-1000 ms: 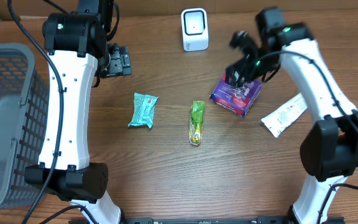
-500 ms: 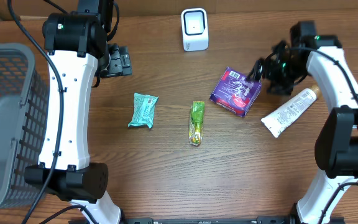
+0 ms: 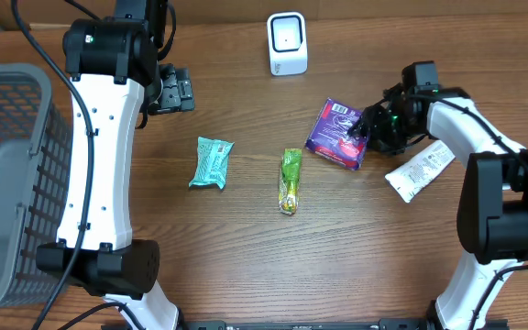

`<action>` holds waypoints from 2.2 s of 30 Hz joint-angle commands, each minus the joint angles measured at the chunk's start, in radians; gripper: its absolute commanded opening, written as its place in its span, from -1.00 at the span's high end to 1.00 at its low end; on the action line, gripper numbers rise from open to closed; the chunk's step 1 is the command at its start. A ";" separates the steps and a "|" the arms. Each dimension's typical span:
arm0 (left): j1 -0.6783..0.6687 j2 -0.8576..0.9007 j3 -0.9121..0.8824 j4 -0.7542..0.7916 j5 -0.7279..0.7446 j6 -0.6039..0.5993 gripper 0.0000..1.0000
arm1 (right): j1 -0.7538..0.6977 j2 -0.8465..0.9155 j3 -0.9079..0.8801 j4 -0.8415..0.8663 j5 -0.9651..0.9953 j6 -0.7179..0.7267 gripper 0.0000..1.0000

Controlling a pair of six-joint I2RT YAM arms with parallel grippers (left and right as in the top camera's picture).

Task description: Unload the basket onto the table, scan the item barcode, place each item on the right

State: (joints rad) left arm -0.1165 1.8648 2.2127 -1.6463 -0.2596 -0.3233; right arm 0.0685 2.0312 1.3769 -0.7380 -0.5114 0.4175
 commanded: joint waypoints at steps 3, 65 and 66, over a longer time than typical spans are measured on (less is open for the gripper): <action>0.000 0.009 -0.004 0.001 -0.013 -0.017 -0.99 | 0.038 -0.009 -0.033 0.002 0.098 0.001 0.36; 0.000 0.009 -0.004 0.001 -0.013 -0.017 -0.99 | 0.478 0.121 0.653 0.540 1.699 -1.375 0.93; 0.000 0.009 -0.004 0.001 -0.013 -0.017 -0.99 | 0.480 0.151 0.653 0.589 1.704 -1.456 0.93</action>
State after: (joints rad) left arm -0.1165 1.8648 2.2124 -1.6459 -0.2596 -0.3237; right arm 0.5346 2.0911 2.0270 -0.2333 1.0286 -0.5163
